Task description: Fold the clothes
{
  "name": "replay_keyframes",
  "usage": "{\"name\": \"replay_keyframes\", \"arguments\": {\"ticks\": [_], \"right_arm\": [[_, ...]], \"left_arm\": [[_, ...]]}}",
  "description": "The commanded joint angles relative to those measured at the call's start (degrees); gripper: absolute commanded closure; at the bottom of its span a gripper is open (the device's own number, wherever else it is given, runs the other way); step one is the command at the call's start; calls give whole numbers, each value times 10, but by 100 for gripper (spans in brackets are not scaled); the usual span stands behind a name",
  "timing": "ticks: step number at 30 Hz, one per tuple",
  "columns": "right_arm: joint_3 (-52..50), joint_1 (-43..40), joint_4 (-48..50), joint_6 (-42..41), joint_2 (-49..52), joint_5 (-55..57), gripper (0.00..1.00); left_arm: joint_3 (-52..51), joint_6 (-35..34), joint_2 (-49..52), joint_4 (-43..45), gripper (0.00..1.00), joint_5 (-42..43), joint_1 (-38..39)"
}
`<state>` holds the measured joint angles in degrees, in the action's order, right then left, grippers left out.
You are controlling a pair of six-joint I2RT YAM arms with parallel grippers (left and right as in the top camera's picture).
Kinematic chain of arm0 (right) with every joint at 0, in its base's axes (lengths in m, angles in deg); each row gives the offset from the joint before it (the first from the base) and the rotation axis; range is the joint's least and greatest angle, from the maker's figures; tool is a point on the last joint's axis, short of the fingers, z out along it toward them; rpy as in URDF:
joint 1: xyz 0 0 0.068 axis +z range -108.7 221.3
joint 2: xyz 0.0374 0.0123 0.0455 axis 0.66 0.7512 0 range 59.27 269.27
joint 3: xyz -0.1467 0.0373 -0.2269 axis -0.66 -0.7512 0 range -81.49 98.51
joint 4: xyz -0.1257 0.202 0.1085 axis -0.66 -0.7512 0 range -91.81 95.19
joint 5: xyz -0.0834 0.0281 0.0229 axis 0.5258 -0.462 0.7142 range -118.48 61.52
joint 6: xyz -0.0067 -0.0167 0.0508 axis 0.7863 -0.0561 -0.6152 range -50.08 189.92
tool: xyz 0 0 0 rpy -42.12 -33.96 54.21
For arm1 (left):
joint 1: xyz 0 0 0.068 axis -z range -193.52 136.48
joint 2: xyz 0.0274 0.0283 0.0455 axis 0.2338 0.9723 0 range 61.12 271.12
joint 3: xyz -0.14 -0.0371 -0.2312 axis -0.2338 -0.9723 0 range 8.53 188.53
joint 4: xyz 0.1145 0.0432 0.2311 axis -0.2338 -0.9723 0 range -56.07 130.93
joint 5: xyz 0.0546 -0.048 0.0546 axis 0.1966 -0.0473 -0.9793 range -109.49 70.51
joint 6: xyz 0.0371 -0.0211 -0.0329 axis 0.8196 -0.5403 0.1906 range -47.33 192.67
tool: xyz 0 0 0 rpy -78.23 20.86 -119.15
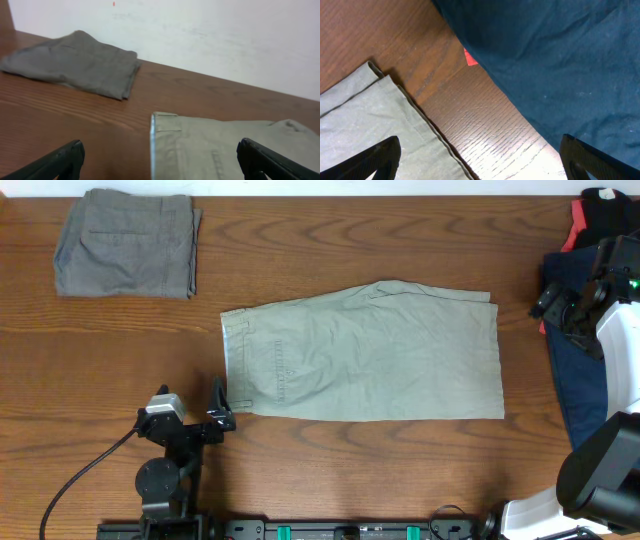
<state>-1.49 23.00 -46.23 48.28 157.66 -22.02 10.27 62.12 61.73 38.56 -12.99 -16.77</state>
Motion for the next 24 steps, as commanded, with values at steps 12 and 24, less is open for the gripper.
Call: {"name": "replay_keyframes", "arguments": {"ticks": [12, 24], "right_arm": [[-1, -2, 0, 7, -6, 7, 1], [-1, -1, -1, 7, -6, 7, 1]], "left_arm": [[49, -132, 50, -24, 2, 180, 2], [506, 71, 565, -393, 2, 172, 2]]}}
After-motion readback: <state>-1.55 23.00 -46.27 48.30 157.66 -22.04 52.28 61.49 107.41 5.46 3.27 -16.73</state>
